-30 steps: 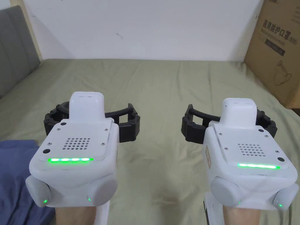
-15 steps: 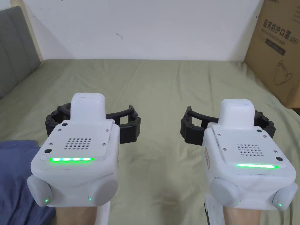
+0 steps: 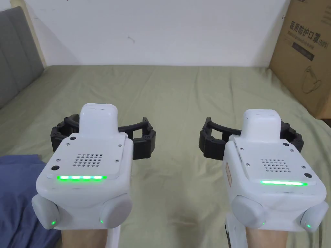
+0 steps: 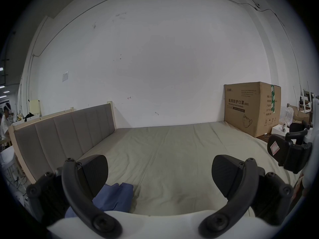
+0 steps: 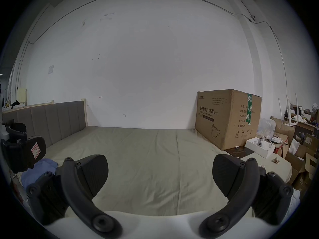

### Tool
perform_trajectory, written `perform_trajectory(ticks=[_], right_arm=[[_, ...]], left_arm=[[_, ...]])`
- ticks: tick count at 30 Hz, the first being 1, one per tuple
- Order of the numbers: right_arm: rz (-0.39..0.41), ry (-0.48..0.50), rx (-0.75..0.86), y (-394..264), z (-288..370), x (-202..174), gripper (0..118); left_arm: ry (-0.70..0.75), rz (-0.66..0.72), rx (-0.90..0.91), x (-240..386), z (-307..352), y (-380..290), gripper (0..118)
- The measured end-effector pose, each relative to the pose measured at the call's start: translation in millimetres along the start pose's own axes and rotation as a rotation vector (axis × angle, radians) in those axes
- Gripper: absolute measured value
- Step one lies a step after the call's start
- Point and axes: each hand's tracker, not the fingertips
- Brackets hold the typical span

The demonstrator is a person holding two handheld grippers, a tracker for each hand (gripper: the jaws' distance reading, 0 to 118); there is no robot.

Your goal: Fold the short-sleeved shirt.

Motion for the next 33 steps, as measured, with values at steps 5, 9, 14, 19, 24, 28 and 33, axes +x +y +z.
perform_trajectory(ticks=[5, 9, 14, 19, 24, 28, 33], right_arm=[[0.002, 0.0, -0.002, -1.0, -0.2, 0.2, 118], [0.002, 0.001, -0.001, -1.7, -0.3, 0.5, 118], [-0.02, 0.008, -0.001, -2.1, -0.6, 2.5, 118], [-0.015, 0.003, 0.0, -1.6, -0.6, 3.1, 118], [-0.01, 0.004, -0.005, -2.3, -0.6, 2.4, 118], [-0.012, 0.002, -0.003, -3.3, -0.2, 2.4, 118], [-0.019, 0.003, -0.004, -2.4, -0.1, 3.6, 118]], left_arm=[[-0.006, 0.009, -0.001, 0.7, 0.9, 0.3, 118], [-0.004, 0.003, -0.009, 0.2, 0.5, 0.2, 118], [-0.008, 0.014, -0.017, -2.6, -2.0, -1.3, 118], [-0.009, 0.029, -0.014, -6.4, -2.2, -0.7, 118], [-0.011, 0.024, -0.012, -7.1, -2.5, -0.2, 118], [-0.02, 0.028, -0.011, -6.8, -2.3, -0.6, 118], [-0.015, 0.03, -0.013, -7.2, -2.2, -0.7, 118]])
